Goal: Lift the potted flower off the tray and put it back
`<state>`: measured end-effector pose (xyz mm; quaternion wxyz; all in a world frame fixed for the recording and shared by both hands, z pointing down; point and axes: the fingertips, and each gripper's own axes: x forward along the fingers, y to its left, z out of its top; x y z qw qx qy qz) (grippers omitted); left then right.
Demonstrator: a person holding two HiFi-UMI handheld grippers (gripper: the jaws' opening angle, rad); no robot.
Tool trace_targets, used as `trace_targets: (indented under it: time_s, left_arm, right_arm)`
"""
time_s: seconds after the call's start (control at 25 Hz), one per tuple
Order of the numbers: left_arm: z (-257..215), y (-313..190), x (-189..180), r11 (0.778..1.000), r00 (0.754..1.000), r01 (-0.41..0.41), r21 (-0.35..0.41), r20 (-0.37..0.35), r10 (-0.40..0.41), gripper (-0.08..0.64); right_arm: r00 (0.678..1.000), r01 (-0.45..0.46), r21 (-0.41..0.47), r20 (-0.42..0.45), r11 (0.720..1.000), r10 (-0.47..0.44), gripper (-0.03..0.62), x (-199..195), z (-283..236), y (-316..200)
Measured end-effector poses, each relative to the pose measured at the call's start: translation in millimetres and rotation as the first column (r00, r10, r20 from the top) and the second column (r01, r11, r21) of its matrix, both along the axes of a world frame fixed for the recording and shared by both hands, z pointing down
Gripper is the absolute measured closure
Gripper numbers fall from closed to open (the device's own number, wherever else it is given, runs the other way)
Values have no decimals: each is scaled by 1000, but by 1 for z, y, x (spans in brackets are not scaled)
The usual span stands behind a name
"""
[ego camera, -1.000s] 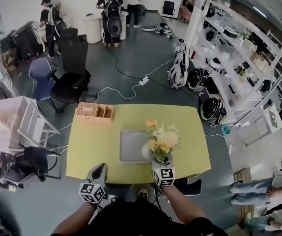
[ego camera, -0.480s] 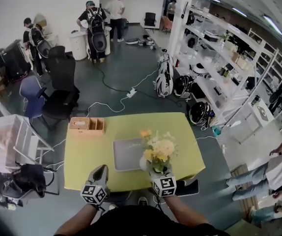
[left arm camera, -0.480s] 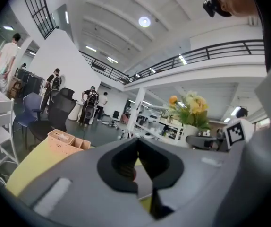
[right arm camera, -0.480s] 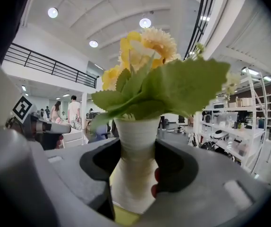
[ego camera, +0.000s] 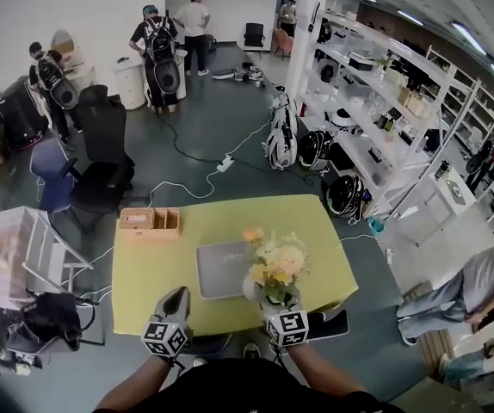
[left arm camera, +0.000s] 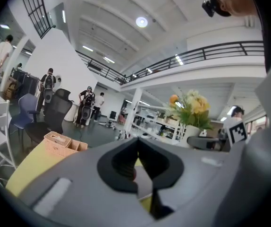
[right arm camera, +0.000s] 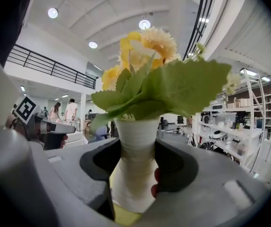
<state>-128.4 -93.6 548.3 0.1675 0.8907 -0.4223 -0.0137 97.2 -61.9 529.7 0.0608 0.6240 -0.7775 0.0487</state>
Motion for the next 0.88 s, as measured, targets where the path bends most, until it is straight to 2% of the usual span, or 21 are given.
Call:
trace_targets:
  time_s: [0.36, 0.68, 0.88]
  left_arm:
    - [-2, 2, -13, 1000, 1000, 3, 12, -1, -3, 552]
    - [1, 6, -7, 1000, 1000, 0, -1, 7, 0, 551]
    - [-3, 8, -8, 1000, 999, 1, 5, -33, -1, 552]
  right_arm:
    - [1000, -10, 3, 10, 1000, 10, 365, -11, -2, 7]
    - [1000, -16, 9, 8, 1000, 16, 365, -5, -3, 9]
    - [1000, -19, 12, 9, 1000, 19, 365, -6, -5, 11]
